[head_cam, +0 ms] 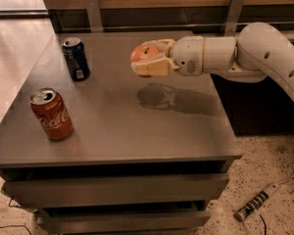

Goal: Move apple near coke can

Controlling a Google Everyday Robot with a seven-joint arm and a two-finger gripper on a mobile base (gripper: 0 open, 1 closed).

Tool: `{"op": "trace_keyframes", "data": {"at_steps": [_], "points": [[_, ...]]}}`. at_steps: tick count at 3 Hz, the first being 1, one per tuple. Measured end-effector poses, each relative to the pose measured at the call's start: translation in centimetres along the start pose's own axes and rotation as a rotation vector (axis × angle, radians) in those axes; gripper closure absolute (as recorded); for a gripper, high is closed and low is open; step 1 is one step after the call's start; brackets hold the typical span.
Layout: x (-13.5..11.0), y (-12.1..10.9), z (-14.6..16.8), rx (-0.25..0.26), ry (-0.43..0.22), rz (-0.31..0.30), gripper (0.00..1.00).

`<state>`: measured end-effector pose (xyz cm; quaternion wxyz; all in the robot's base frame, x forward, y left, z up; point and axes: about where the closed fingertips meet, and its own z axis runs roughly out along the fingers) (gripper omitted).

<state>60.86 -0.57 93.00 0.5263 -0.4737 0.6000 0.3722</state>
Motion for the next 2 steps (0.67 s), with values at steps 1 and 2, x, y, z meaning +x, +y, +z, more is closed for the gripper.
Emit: {"op": "trace_keyframes", "data": {"at_steps": [1, 2], "points": [[0.0, 0.4, 0.4, -0.004, -0.006, 0.002, 1.00], [0.5, 2.4, 1.0, 0.005, -0.008, 0.008, 1.00]]}}
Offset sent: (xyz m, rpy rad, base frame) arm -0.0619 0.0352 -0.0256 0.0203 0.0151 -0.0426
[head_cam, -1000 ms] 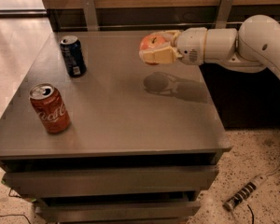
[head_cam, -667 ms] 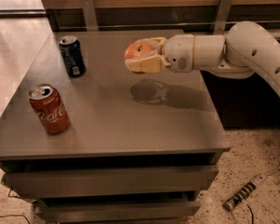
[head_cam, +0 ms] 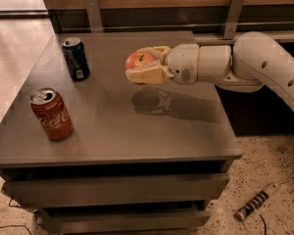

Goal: Move apple near coke can

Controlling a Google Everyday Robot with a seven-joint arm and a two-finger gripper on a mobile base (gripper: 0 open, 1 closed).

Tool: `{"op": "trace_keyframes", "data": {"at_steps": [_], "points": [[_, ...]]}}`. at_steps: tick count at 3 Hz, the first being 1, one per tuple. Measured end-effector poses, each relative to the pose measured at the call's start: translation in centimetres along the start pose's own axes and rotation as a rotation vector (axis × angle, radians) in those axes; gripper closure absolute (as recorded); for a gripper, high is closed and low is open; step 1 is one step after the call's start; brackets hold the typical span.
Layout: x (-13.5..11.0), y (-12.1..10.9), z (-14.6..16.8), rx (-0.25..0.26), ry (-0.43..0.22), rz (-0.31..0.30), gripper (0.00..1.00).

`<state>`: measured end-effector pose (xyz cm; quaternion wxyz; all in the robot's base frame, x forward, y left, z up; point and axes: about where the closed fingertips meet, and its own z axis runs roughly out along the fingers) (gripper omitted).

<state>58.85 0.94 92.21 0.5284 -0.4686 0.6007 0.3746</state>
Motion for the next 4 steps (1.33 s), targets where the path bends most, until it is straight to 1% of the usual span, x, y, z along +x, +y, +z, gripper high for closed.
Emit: {"op": "trace_keyframes", "data": {"at_steps": [1, 2, 3, 4], "points": [[0.7, 3.5, 1.4, 0.001, 0.016, 0.003, 1.00], [1.2, 6.2, 2.5, -0.010, 0.052, 0.000, 1.00], [1.9, 8.1, 4.1, -0.044, 0.072, -0.014, 1.00], [3.5, 10.2, 5.9, -0.096, 0.078, -0.027, 1.00]]}}
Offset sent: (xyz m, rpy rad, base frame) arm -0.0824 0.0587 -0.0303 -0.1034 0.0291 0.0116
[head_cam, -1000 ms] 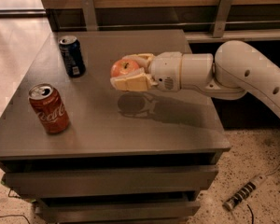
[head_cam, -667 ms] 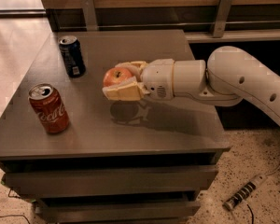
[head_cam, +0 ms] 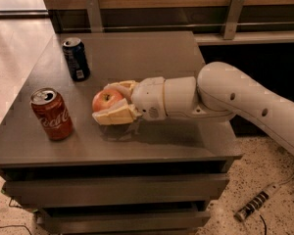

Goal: Move apple near coke can

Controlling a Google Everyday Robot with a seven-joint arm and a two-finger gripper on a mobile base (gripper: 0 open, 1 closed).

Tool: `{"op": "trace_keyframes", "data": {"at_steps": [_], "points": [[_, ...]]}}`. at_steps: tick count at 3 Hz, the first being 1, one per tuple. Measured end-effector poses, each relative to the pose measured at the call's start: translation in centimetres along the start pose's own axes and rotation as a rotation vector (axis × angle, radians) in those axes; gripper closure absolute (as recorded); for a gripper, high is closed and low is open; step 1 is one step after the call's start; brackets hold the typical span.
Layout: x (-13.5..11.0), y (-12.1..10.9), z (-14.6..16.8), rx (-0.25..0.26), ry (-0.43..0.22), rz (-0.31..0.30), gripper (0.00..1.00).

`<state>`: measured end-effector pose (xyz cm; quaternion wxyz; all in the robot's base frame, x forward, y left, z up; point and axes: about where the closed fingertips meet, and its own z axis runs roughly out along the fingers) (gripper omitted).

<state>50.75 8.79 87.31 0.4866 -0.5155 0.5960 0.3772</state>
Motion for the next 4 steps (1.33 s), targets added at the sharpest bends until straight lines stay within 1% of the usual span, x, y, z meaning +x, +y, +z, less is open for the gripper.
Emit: {"op": "trace_keyframes", "data": {"at_steps": [1, 2, 4], "points": [[1.29, 1.06, 1.46, -0.043, 0.006, -0.004, 1.00], [1.16, 1.15, 1.55, -0.045, 0.005, -0.005, 0.81], [1.01, 1.41, 1.85, -0.052, 0.006, -0.008, 0.35]]}}
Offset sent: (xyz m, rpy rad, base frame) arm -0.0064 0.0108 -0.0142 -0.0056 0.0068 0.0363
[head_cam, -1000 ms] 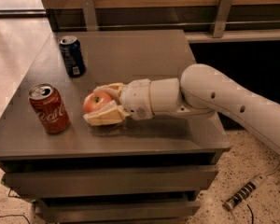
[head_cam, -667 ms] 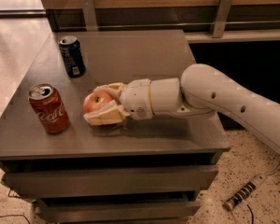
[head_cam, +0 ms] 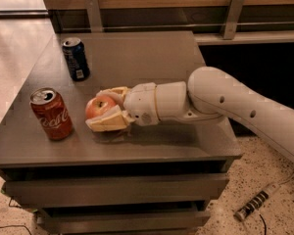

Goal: Move apple near coke can

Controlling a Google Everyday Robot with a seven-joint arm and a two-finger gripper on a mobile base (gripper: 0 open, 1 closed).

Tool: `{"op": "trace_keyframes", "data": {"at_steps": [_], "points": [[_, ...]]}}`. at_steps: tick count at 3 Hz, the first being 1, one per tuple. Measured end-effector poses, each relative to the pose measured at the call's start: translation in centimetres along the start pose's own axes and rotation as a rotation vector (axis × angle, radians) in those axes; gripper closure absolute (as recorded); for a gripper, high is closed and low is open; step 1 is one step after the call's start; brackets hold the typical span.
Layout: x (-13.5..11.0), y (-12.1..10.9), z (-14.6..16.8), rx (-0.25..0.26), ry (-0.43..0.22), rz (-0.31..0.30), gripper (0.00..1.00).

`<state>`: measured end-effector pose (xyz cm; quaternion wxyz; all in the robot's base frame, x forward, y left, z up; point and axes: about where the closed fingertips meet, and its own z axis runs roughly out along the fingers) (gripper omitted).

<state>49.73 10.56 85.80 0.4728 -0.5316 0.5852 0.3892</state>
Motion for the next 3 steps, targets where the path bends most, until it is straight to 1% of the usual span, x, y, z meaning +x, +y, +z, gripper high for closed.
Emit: {"op": "trace_keyframes", "data": {"at_steps": [1, 2, 3], "points": [[-0.11, 0.18, 0.23, -0.005, 0.000, -0.002, 0.03], [-0.15, 0.24, 0.30, -0.007, 0.000, -0.003, 0.00], [-0.15, 0.24, 0.30, -0.007, 0.000, -0.003, 0.00]]}}
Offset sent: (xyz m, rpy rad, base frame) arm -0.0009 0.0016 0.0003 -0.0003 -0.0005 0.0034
